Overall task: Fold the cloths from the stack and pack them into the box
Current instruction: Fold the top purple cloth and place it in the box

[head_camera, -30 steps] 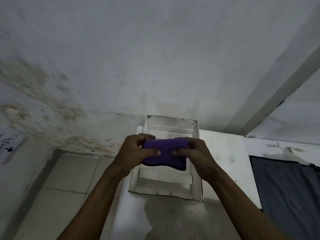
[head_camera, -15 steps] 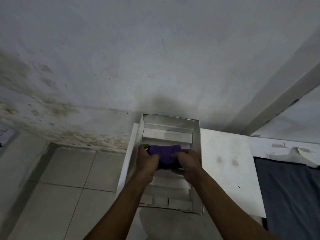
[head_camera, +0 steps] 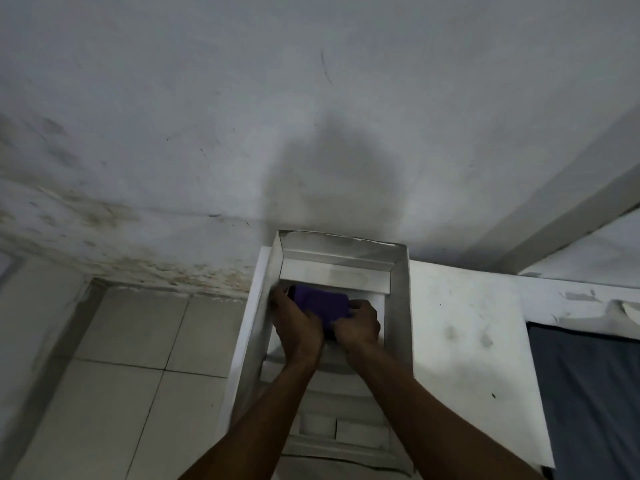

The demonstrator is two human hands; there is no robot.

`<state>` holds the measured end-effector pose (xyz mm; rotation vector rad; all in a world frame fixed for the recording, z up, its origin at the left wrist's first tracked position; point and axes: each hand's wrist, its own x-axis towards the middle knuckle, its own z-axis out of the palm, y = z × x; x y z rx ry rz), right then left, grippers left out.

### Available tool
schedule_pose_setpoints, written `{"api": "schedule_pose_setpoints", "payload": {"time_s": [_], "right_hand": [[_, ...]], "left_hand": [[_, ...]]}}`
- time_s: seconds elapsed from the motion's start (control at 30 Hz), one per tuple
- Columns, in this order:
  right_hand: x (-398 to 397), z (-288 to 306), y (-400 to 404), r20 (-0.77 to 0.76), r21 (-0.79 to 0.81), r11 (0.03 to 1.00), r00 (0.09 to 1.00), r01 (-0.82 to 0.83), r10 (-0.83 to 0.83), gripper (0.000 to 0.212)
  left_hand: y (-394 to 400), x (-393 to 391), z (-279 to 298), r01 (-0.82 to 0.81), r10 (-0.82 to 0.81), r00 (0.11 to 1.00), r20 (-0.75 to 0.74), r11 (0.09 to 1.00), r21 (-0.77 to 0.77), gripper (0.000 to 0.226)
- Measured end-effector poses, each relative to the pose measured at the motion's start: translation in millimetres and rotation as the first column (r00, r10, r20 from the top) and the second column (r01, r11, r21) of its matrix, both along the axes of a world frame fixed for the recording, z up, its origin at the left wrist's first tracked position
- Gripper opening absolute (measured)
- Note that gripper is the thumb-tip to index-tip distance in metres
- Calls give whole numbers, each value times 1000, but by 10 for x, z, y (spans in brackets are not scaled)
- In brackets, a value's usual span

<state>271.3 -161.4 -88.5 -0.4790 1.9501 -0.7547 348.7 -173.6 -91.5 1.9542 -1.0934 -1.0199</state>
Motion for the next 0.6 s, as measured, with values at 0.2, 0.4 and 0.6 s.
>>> {"api": "schedule_pose_setpoints", "payload": {"time_s": [0.2, 0.4, 0.6], "right_hand": [[-14, -43, -8, -3, -49, 999, 1000, 18, -18, 58], [-10, -96, -66, 83, -56, 996, 995, 62, -58, 59], [58, -160, -156, 183, -76, 992, 979, 101, -85, 60]], "left_hand": [[-6, -74, -10, 119, -95, 935, 342, 992, -49, 71], [-7, 31, 210, 481, -457, 669, 586, 868, 127, 43], [-26, 216, 153, 595, -746, 453, 489, 661, 457, 33]]}}
